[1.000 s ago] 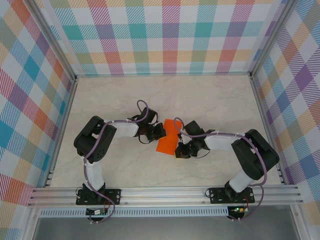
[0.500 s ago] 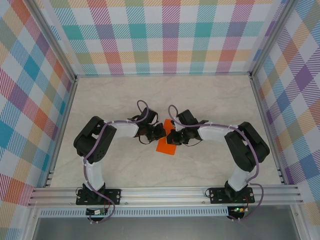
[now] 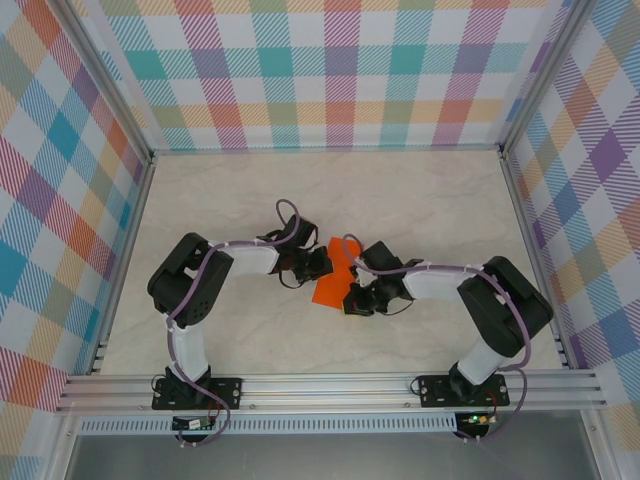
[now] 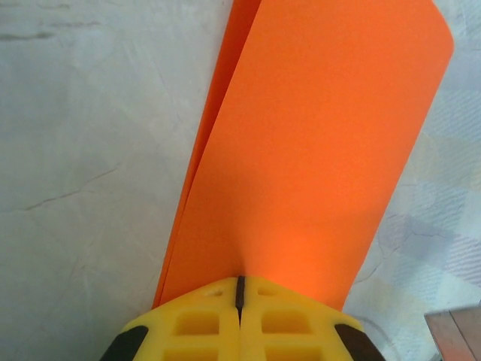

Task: Fold a paper plane with a square sheet of paper (pick it up from the middle)
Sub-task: Fold the square sheet of paper in half at the center of the table, then rotate the square sheet of paper at the center of the table.

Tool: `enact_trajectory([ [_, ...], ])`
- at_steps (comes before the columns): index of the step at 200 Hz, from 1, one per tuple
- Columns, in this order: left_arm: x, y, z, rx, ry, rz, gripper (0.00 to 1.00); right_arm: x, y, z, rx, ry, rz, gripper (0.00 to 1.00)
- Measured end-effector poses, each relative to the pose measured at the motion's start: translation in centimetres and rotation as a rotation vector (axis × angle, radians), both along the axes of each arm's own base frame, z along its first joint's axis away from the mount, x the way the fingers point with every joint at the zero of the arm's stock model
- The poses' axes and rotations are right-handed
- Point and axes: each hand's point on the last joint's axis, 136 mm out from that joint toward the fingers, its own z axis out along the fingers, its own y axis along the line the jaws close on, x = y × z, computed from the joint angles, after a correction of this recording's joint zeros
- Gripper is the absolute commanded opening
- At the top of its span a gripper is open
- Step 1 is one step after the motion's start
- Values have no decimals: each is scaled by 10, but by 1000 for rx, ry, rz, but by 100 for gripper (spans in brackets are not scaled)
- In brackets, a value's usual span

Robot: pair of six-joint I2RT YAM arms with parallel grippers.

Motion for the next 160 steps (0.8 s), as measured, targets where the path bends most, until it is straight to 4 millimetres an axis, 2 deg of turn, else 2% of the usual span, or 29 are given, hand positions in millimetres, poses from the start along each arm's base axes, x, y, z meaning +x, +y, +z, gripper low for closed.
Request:
enact_trajectory([
  [15, 1, -1, 3, 8, -9, -18, 0, 1, -1, 14, 14, -11, -4, 0],
  [24, 2, -2, 5, 13, -16, -34, 0, 10, 0, 25, 33, -28, -19, 0],
  [50, 4, -3, 8, 37, -32, -85, 0, 65, 3, 60, 83, -123, -108, 0],
  [70, 5, -3, 10, 62, -41, -124, 0, 111, 6, 73, 91, -186, -171, 0],
  [89, 6, -2, 10, 89, -51, -156, 0, 144, 9, 68, 70, -198, -210, 0],
  [111, 6, 0, 11, 113, -64, -186, 0, 166, 17, 50, 38, -185, -226, 0],
  [130, 5, 1, 11, 124, -71, -203, 0, 173, 16, 33, -5, -159, -240, 0],
  [160, 4, 2, 13, 124, -76, -209, 0, 173, 6, 8, -82, -113, -272, 0],
])
